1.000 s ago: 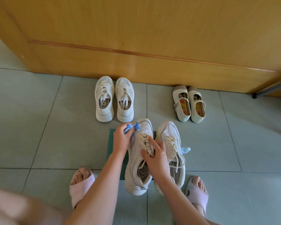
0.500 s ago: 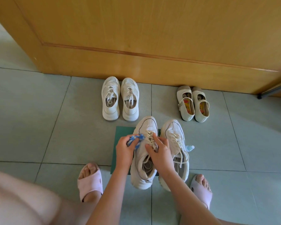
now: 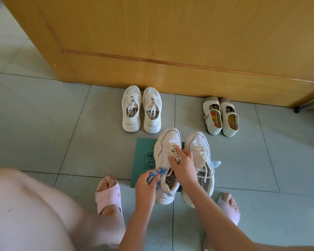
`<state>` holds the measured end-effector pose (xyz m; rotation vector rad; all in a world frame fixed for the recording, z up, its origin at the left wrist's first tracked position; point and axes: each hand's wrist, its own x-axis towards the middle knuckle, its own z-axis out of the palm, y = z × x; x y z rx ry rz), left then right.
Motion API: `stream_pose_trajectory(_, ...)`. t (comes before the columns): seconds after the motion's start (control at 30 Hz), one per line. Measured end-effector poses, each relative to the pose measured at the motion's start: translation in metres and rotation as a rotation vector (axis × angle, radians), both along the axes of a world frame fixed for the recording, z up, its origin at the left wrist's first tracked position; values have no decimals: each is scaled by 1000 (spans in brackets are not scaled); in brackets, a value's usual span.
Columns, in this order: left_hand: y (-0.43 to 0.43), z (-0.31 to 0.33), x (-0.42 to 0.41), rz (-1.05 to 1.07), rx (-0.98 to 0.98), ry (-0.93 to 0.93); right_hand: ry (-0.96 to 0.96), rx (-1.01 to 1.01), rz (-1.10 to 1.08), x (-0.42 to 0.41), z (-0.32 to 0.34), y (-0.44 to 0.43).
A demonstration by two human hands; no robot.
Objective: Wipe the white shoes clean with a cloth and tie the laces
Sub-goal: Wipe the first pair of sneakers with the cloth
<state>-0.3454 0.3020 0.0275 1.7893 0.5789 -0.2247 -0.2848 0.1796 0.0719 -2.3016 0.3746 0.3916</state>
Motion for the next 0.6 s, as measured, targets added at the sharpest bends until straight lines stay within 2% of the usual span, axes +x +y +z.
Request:
stream_pose_trajectory(0.33,-15,20,-44,164,-36,-1,2,-45,11,0,3,3)
stream_pose_trajectory(0.6,-28,29,-70,164,5,-158,34,-26,-2,0,3,3)
